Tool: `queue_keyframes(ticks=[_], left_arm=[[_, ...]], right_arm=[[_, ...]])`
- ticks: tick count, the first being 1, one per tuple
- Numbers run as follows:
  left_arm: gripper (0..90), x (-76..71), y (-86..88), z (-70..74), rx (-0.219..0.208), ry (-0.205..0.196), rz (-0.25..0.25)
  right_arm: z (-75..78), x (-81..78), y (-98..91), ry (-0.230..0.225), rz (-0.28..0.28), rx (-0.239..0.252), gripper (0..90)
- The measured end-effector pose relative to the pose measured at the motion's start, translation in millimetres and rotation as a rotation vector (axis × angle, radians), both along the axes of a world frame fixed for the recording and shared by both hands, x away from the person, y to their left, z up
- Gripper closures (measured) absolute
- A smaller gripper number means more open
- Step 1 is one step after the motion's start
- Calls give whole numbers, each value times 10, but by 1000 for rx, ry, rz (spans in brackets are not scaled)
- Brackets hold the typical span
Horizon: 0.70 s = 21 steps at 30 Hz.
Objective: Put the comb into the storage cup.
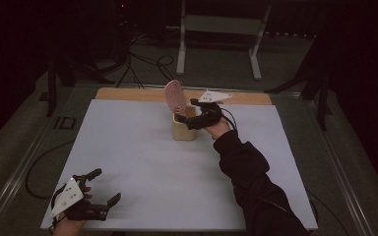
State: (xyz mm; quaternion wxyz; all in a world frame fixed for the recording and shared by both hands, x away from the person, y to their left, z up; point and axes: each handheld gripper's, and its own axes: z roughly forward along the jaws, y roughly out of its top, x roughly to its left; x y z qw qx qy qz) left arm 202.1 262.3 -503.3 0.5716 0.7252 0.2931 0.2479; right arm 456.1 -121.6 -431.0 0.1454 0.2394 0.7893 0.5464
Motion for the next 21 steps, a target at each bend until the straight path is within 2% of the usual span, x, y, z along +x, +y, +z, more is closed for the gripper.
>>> queue_keyframes(ticks=[13,21], left_arm=[[0,-2,-3,-10,-3,4,1],[0,1,-2,-11,-6,5,2]], right_arm=[[43,-47,-20,12,9,-5,94],[69,-80,-99,15,6,-5,94]])
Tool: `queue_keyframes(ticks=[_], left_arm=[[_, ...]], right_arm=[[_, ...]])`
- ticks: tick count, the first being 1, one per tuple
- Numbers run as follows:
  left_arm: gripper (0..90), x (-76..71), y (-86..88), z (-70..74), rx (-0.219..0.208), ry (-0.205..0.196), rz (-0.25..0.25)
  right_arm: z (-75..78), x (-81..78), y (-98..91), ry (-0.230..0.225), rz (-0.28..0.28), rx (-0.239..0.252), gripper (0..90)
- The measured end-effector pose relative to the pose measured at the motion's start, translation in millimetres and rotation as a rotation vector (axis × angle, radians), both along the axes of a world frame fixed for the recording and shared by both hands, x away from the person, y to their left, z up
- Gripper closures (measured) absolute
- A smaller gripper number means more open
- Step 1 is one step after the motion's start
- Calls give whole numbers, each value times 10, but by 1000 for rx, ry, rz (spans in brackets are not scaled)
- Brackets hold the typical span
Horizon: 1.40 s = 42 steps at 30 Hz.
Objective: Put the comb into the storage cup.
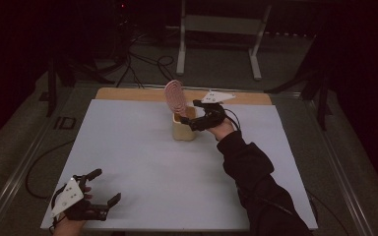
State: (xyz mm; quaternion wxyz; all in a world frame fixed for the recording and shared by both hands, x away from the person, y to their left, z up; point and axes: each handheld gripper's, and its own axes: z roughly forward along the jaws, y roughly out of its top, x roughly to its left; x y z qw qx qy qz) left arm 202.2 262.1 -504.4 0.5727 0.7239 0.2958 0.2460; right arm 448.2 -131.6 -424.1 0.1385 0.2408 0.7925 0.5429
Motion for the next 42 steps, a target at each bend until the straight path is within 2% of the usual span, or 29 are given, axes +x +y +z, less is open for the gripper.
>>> queue_keyframes(ticks=[15,18,22,38,42], left_arm=[[0,-3,-3,2,3,0,1],[0,-1,-1,1,2,-1,1],[0,-2,-4,1,7,0,-1],[0,-3,-8,4,10,-2,-2],[0,-5,-8,5,8,-3,-1]], right_arm=[[29,-129,-261,15,-10,-6,95],[11,-165,-312,13,-10,-23,95],[-3,-212,-401,18,-21,-9,95],[-163,-482,-735,33,-25,-22,94],[-207,-559,-829,45,-33,-13,95]])
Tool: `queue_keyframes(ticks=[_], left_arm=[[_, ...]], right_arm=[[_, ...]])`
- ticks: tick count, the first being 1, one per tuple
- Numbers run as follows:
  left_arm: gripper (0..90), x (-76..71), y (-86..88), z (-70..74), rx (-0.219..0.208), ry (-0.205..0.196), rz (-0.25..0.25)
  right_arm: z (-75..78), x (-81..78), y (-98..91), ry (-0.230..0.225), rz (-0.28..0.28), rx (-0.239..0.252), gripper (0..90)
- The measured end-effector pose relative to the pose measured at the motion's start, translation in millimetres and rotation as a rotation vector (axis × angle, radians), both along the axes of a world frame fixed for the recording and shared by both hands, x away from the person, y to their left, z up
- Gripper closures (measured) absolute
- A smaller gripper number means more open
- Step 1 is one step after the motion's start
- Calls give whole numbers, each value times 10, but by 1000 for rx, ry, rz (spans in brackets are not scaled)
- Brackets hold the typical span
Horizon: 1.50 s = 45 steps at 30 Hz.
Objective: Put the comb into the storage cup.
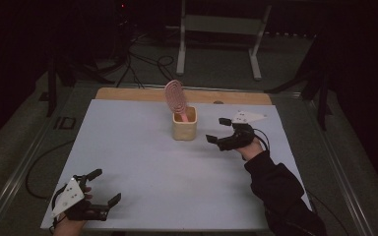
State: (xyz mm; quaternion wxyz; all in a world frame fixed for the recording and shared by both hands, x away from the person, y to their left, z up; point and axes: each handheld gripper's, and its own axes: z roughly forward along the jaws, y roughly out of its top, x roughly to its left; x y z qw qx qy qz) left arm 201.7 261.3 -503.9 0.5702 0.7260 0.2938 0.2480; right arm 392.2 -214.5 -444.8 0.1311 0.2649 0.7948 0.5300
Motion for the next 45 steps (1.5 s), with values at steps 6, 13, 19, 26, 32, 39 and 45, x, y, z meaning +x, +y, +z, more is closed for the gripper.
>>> queue_keyframes(ticks=[6,13,19,26,32,39,45], left_arm=[[0,1,0,0,2,0,-2],[0,0,-3,1,4,0,-2],[0,3,-3,-1,4,1,-1],[0,2,-2,-1,3,1,0],[0,2,-5,-1,3,2,-1],[0,2,-4,0,2,1,-1],[0,0,-1,0,-1,2,-1]], right_arm=[[-74,-120,-129,7,-7,-27,94],[-150,-310,-291,14,-11,-21,94],[-200,-488,-416,19,-17,-37,94],[-254,-675,-579,26,-38,-44,94],[-313,-835,-719,26,-66,-54,94],[-406,-963,-844,38,-96,-49,94],[-512,-1076,-892,36,-108,-92,94]])
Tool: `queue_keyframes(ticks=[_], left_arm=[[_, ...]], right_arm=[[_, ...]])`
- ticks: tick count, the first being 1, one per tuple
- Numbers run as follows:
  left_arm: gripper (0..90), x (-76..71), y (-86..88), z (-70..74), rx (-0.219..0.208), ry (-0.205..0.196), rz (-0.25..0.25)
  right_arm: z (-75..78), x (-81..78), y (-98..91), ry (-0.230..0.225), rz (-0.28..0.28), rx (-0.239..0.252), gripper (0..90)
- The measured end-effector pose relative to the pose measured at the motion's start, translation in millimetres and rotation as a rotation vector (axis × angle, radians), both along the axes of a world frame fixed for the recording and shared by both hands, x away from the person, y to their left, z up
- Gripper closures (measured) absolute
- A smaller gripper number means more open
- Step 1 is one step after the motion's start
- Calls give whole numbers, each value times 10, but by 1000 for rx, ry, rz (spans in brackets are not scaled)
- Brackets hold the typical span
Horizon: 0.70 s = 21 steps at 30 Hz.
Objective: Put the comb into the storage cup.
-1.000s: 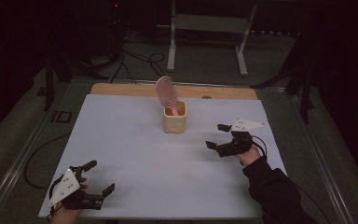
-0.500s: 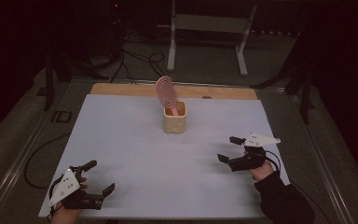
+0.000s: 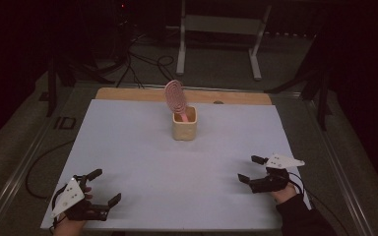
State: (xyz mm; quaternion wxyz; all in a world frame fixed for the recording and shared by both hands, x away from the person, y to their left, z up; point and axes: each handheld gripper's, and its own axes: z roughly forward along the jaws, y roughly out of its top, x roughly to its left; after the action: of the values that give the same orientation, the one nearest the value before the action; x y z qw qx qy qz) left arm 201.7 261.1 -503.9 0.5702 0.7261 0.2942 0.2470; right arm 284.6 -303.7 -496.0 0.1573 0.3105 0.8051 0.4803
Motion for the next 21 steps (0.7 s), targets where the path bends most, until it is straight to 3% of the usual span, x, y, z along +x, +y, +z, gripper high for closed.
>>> queue_keyframes(ticks=[8,21], left_arm=[[0,-2,0,1,2,0,0],[0,-8,0,1,6,-1,-1]], right_arm=[[-85,-133,-84,1,-21,-36,94],[-102,-309,-165,-19,-85,-96,94]])
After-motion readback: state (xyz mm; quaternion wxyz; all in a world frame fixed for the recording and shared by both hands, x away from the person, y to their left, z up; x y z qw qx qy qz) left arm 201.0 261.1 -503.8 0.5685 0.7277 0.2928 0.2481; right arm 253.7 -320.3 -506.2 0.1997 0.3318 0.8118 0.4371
